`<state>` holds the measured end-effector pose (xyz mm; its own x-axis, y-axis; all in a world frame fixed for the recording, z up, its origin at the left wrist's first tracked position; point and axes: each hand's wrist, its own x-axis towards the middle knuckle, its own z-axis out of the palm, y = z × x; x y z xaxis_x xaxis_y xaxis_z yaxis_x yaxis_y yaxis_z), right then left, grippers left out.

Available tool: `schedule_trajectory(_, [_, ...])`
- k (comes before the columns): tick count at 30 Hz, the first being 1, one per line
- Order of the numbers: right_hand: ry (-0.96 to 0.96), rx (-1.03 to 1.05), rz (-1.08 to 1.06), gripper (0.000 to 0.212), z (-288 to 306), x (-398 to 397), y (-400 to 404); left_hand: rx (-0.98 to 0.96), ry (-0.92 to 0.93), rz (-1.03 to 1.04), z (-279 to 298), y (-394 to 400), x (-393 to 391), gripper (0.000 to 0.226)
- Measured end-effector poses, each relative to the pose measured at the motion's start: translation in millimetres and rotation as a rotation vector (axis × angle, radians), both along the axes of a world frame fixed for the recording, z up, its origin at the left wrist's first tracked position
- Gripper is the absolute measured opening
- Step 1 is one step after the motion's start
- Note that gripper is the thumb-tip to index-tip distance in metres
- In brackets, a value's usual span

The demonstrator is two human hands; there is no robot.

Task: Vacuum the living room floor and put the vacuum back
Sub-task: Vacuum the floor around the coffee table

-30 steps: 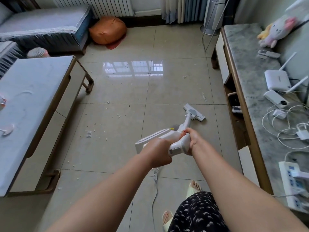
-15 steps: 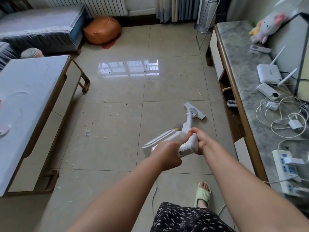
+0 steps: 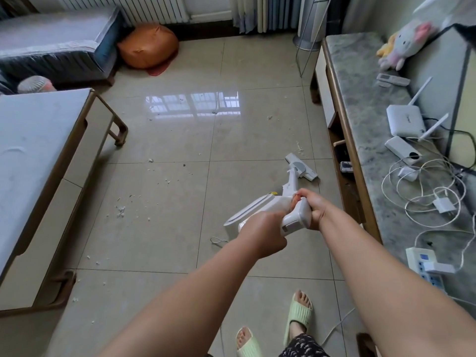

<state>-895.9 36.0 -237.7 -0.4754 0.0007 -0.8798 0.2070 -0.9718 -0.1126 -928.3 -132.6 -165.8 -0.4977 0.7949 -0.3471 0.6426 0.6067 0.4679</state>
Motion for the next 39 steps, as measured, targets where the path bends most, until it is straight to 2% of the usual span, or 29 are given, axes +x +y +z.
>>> schedule_trajectory(12, [-0.017,-0.009,0.014,0.023,4,-2,77,-0.002,-0.023,0.028,-3,79,-1,0.045])
schedule_trajectory(20, [-0.018,0.002,0.031,0.022,8,-4,91,-0.007,-0.012,0.046,-2,95,-2,0.042])
schedule_trajectory(27, [0.005,-0.041,0.008,0.021,5,-15,60,-0.017,0.019,0.049,4,63,-13,0.047])
schedule_trajectory(31, [0.031,-0.039,0.009,0.013,3,-23,23,-0.031,0.022,0.026,7,26,-22,0.047])
schedule_trajectory(39, [0.086,-0.059,-0.042,0.014,5,-37,-53,-0.029,0.07,-0.013,18,-46,-40,0.043])
